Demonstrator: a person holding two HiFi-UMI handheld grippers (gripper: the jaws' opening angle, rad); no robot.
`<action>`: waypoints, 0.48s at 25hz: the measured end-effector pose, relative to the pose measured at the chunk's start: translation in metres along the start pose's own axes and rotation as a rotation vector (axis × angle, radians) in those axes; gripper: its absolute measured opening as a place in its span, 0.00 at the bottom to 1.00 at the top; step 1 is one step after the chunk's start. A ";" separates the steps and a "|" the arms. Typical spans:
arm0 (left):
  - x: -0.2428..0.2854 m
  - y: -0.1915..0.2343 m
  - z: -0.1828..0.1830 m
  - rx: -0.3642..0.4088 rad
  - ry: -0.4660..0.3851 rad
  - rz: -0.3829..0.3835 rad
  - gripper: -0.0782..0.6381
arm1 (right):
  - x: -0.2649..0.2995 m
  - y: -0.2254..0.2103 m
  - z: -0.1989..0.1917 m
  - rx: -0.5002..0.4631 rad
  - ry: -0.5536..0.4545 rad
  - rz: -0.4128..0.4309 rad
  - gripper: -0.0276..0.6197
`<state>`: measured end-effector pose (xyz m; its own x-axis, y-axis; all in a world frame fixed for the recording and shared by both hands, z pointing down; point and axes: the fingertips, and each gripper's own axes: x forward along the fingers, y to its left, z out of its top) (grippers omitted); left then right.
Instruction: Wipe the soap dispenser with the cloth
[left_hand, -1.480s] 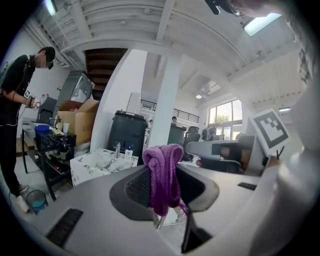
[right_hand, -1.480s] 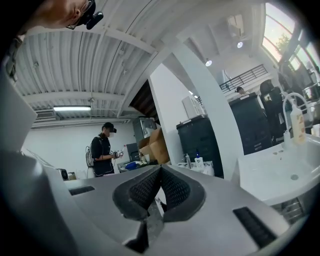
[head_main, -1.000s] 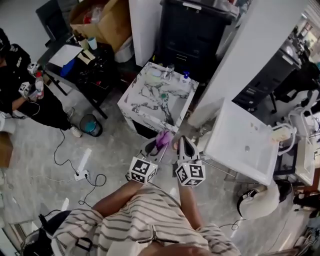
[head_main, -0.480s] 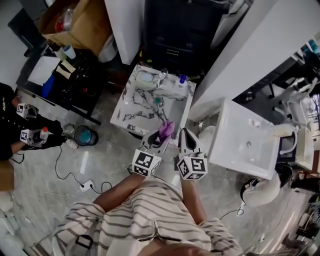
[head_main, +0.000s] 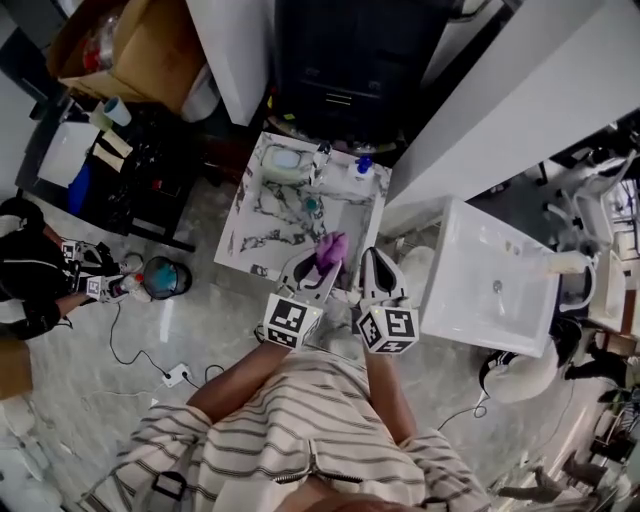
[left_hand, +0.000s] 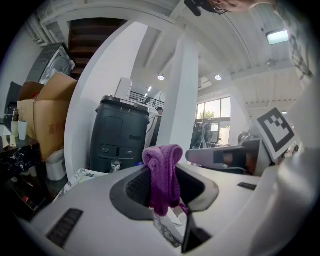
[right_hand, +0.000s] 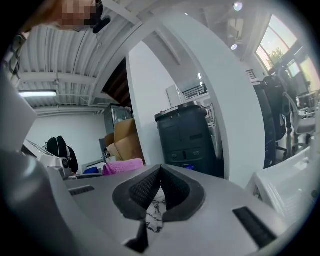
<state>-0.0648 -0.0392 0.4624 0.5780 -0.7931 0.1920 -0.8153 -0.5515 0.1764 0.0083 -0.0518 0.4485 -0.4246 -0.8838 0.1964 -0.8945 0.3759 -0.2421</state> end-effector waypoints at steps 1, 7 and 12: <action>0.003 0.001 0.000 0.000 0.003 0.003 0.28 | 0.003 -0.002 -0.002 -0.002 0.008 0.002 0.05; 0.031 0.008 -0.010 -0.001 0.034 0.037 0.28 | 0.030 -0.028 -0.008 0.000 0.031 0.037 0.05; 0.051 0.018 -0.016 -0.015 0.064 0.085 0.28 | 0.057 -0.045 -0.014 0.011 0.052 0.088 0.05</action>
<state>-0.0494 -0.0857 0.4909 0.5081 -0.8184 0.2684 -0.8612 -0.4786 0.1711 0.0224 -0.1149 0.4833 -0.5080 -0.8320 0.2228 -0.8522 0.4479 -0.2705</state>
